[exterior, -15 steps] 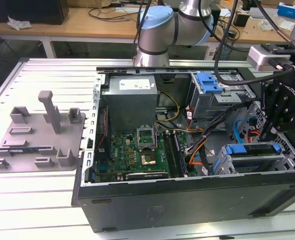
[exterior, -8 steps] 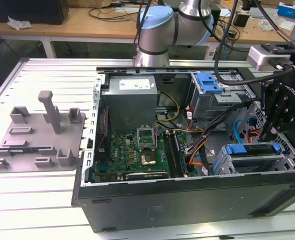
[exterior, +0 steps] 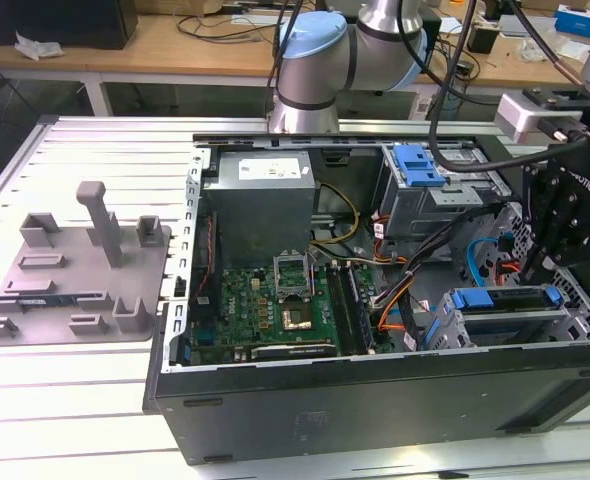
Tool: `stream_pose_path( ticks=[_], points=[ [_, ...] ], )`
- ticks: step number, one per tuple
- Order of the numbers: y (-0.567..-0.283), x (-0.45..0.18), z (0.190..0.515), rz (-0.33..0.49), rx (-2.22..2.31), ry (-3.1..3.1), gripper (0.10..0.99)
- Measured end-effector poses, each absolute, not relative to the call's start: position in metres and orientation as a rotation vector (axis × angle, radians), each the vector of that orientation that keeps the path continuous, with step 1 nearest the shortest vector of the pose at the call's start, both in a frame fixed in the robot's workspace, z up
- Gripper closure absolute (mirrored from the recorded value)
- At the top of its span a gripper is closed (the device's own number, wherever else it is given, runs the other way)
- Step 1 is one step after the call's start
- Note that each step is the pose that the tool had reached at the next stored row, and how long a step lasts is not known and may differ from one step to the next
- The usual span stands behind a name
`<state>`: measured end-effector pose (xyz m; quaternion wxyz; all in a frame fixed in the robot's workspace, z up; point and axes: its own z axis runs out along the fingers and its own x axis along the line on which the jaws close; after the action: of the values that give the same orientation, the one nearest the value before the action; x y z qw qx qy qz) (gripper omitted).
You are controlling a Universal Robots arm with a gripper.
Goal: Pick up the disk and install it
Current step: 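Insert the first disk wire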
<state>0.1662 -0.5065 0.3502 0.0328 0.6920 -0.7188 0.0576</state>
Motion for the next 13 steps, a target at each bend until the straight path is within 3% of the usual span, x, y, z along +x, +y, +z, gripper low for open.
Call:
stream_pose_path(
  ticks=[13],
  points=[
    [-0.5085, 0.1661, 0.3482, 0.180, 2.128, -2.211, 0.918]
  ],
)
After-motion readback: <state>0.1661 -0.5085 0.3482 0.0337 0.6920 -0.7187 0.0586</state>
